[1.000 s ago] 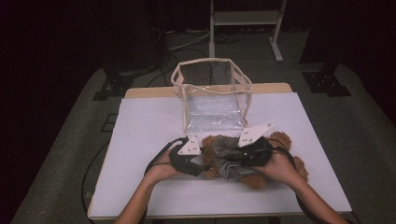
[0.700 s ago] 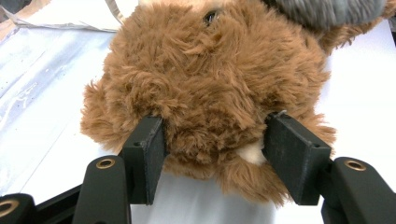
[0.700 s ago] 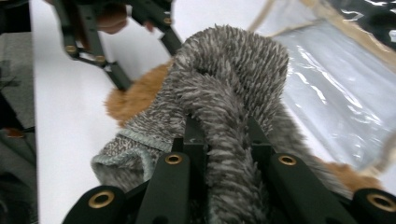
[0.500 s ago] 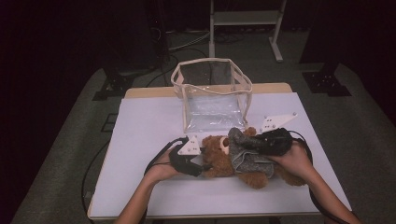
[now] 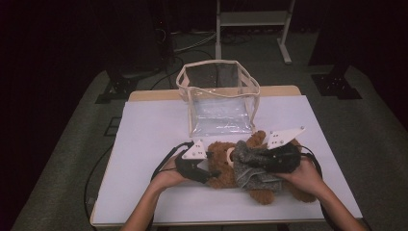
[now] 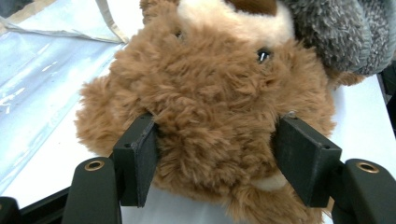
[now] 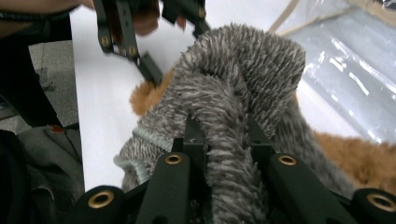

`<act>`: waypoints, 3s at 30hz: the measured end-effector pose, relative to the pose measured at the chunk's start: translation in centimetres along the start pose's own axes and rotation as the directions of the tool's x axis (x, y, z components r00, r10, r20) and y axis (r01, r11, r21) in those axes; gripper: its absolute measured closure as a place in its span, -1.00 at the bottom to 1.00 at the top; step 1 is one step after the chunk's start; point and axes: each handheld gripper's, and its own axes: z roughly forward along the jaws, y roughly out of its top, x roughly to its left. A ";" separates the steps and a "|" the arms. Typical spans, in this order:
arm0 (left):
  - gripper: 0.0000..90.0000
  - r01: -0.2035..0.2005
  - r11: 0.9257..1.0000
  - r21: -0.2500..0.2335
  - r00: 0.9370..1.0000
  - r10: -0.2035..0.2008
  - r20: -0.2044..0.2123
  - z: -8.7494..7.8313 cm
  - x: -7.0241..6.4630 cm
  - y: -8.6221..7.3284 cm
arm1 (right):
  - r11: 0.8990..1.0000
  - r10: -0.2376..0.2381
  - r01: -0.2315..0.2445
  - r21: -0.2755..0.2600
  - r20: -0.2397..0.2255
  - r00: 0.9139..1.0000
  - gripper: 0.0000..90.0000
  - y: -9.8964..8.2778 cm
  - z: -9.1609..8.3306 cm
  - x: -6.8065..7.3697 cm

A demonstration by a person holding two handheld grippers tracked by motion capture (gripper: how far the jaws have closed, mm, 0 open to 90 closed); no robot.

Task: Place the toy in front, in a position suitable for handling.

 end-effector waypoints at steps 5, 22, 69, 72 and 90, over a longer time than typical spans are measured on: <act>-0.24 -0.029 0.999 0.021 1.000 0.029 -0.002 -0.1 -0.5 0.1 | 1.000 -0.028 0.028 -0.005 -0.001 1.000 0.68 2.6 0.7 -0.5; -0.28 -0.003 1.000 -0.010 1.000 0.004 0.002 -0.9 -0.6 -0.3 | 0.998 0.036 -0.033 0.062 -0.047 0.998 0.68 2.6 2.2 -1.6; -0.23 -0.032 0.999 -0.019 0.999 0.032 0.002 -0.4 -1.1 -0.1 | 0.967 -0.102 0.108 0.229 -0.039 0.994 -0.26 6.8 6.1 0.5; -0.23 -0.030 0.999 -0.012 1.000 0.030 0.000 -0.4 -1.1 -0.1 | 0.965 -0.102 0.106 0.241 -0.029 0.994 -0.21 6.5 7.0 0.5; -0.22 -0.037 0.999 -0.009 0.999 0.037 0.005 -0.6 -1.3 -0.3 | 0.990 0.010 -0.008 0.141 -0.013 1.000 0.61 5.1 2.4 -1.7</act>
